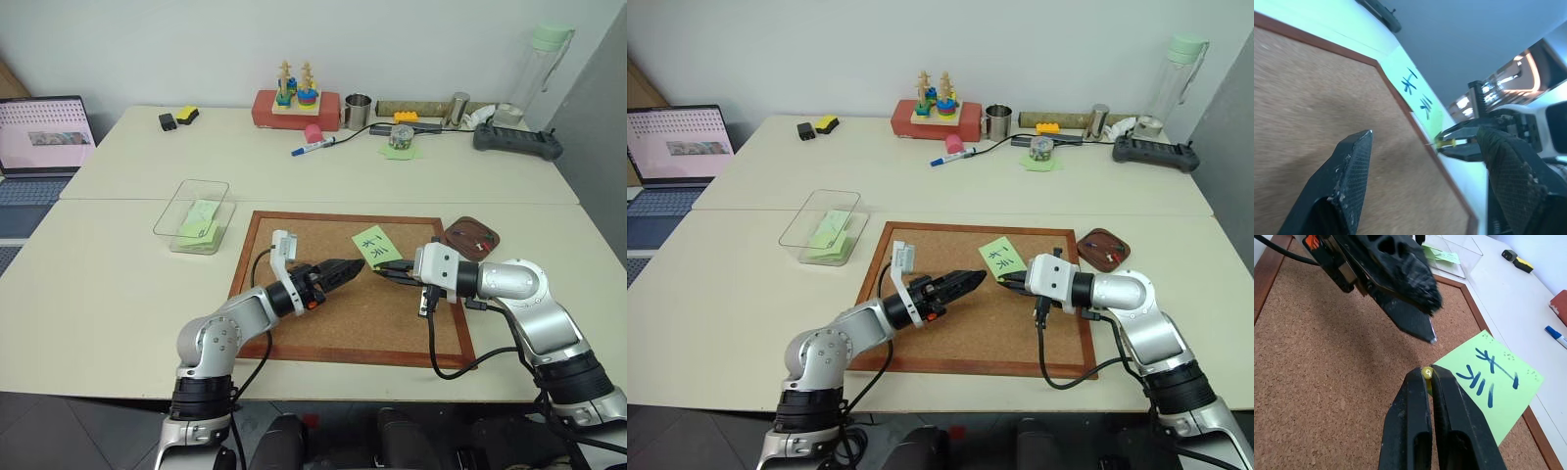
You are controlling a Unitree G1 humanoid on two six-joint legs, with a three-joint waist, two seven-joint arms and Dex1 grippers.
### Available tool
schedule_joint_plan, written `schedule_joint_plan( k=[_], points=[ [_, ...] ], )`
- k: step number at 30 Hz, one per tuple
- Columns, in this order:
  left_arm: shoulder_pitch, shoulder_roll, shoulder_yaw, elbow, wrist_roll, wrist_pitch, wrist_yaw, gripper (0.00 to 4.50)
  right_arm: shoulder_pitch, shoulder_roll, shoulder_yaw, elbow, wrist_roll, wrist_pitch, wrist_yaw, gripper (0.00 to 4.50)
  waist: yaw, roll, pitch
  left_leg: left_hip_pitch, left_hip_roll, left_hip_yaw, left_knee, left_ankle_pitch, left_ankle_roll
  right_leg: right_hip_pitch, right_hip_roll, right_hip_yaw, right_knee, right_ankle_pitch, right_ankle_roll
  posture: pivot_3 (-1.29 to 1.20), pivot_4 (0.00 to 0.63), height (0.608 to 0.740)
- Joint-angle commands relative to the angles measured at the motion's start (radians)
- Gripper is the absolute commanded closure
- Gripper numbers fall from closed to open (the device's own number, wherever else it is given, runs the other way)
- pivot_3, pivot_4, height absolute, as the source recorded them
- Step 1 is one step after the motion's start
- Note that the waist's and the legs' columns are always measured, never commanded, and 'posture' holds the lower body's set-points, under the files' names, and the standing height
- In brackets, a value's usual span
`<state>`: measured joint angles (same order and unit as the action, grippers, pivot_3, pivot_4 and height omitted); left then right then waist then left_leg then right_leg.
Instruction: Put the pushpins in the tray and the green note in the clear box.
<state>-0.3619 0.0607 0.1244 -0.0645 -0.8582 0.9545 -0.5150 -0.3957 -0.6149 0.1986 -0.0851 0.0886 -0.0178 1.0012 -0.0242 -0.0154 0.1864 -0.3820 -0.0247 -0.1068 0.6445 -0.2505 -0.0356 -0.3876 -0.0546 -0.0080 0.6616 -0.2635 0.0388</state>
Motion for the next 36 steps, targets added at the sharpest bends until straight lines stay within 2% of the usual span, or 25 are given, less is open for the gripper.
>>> schedule_joint_plan(
  k=[1, 3, 7, 10, 23, 31, 36],
  points=[
    [-0.044, -0.025, -0.009, 0.031, 0.001, -0.032, 0.002, 0.9, -0.014, -0.012, 0.001, -0.047, -0.018, -0.038, 0.001, 4.5, 0.0, 0.0, 0.0, 0.0, 0.0, 0.0, 0.0, 0.0, 0.0, 0.0, 0.0, 0.0, 0.0, 0.0, 0.0, 0.0, 0.15, 0.74],
    [-0.061, -0.035, -0.007, 0.057, 0.006, -0.041, 0.003, 0.9, -0.014, -0.013, 0.004, -0.049, -0.026, -0.047, -0.001, 4.5, 0.0, 0.0, 0.0, 0.0, 0.0, 0.0, 0.0, 0.0, -0.001, 0.0, 0.0, 0.0, 0.0, 0.0, 0.001, 0.0, 0.15, 0.74],
    [-0.081, -0.022, -0.04, 0.077, 0.028, -0.061, -0.04, 1.53, -0.016, -0.017, 0.006, -0.057, -0.03, -0.044, 0.002, 4.5, -0.001, 0.0, 0.0, 0.0, 0.0, 0.0, 0.0, 0.001, -0.002, 0.0, 0.0, 0.0, 0.0, 0.0, 0.0, 0.0, 0.15, 0.74],
    [-0.094, -0.017, -0.062, 0.088, 0.042, -0.083, -0.076, 2.06, -0.025, -0.017, 0.012, -0.062, -0.038, -0.047, 0.0, 4.5, 0.0, 0.0, 0.0, 0.0, 0.0, 0.0, 0.0, 0.003, -0.006, 0.0, 0.0, 0.0, 0.0, 0.0, 0.0, 0.0, 0.15, 0.74],
    [-0.112, -0.009, -0.074, 0.112, 0.059, -0.127, -0.113, 4.44, -0.027, -0.01, 0.012, -0.076, -0.056, -0.049, -0.017, 4.5, 0.0, 0.0, 0.0, 0.0, 0.0, 0.0, 0.0, 0.003, -0.006, 0.0, 0.0, 0.0, 0.0, 0.0, 0.001, 0.0, 0.15, 0.74],
    [-0.096, 0.004, -0.1, 0.106, 0.099, -0.151, -0.118, 4.44, -0.027, -0.003, 0.007, -0.073, -0.065, -0.068, -0.027, 4.5, 0.0, 0.0, 0.0, 0.0, 0.0, 0.0, -0.001, 0.003, -0.006, 0.0, 0.0, 0.0, 0.0, 0.0, 0.001, 0.0, 0.15, 0.74],
    [-0.112, -0.012, -0.093, 0.163, 0.159, -0.218, -0.08, 4.44, -0.015, -0.015, -0.041, -0.123, -0.011, -0.029, -0.036, 4.5, 0.0, 0.0, 0.0, 0.0, 0.0, 0.0, -0.001, 0.003, -0.006, 0.0, 0.0, 0.0, 0.0, 0.0, 0.001, 0.0, 0.15, 0.74]
  ],
)
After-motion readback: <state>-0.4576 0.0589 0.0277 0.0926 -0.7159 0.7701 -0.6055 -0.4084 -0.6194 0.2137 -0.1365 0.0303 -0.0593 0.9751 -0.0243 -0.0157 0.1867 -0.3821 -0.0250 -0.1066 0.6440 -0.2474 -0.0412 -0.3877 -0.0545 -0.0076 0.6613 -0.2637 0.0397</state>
